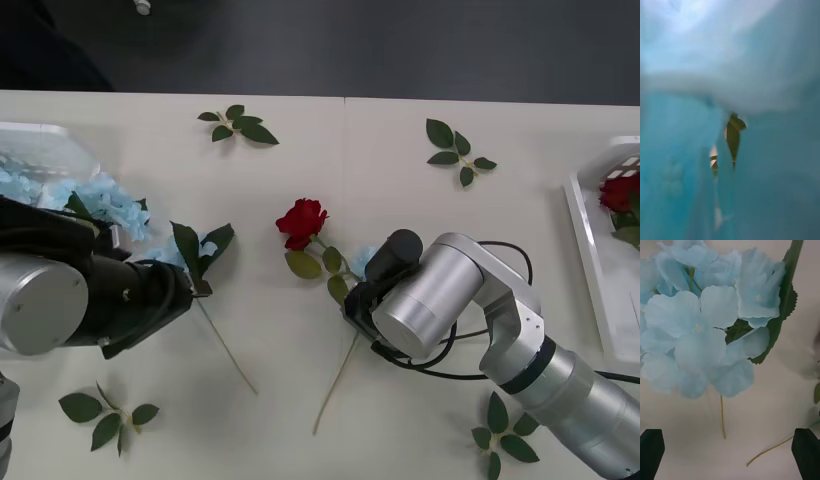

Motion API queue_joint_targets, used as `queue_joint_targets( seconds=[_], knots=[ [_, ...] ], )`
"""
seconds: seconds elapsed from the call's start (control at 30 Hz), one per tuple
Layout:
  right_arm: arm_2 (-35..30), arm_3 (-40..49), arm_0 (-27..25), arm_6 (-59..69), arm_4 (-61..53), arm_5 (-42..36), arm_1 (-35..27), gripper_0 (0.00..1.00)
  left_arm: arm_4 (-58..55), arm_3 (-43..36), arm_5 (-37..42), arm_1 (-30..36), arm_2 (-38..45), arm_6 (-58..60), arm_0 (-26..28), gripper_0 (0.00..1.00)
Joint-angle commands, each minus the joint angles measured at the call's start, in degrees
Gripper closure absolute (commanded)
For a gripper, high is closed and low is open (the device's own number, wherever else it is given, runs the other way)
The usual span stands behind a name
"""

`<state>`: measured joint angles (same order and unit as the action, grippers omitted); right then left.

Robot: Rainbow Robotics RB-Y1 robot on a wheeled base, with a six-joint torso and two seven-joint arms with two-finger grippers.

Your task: Put the red flowers into the right box and the blue flowers into the left box

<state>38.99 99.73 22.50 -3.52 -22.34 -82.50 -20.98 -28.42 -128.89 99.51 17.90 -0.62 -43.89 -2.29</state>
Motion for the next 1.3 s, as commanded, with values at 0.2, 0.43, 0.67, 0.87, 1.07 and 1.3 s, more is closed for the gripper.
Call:
queue_joint_targets(
  seconds=[0.2, 0.43, 0.67, 0.87, 1.07, 1.3],
  knots=[
    [-0.23, 1.17, 0.61, -3.16, 0.28, -0.03, 0.58, 1.0, 3.37, 8.22, -0.37, -0.14, -2.46, 1.61, -4.22, 0.0],
    [-0.23, 1.17, 0.61, -4.13, 0.11, -0.03, 0.23, 1.0, 4.87, 14.02, -2.74, -1.81, -2.28, 1.61, -4.66, 0.0],
    [-0.23, 2.84, 0.53, -5.18, 0.9, -0.29, -0.65, 1.0, 4.6, 18.59, -6.96, -2.43, -2.46, 1.52, -4.83, 0.0],
    [-0.76, 11.1, 0.44, -5.53, -0.86, -4.86, -4.16, 1.0, 4.69, 21.22, -10.83, -3.22, -2.54, 1.43, -4.92, 0.0],
    [-4.63, 23.05, -2.55, -6.41, -4.99, -10.66, -8.82, 1.0, 4.78, 23.42, -13.38, -3.31, -2.72, 1.08, -4.92, 0.0],
    [-7.97, 27.18, -8.18, -12.48, -3.76, -10.75, -9.7, 1.0, 5.57, 24.74, -15.49, -3.31, -3.69, 0.64, -5.1, 0.94]
  ],
)
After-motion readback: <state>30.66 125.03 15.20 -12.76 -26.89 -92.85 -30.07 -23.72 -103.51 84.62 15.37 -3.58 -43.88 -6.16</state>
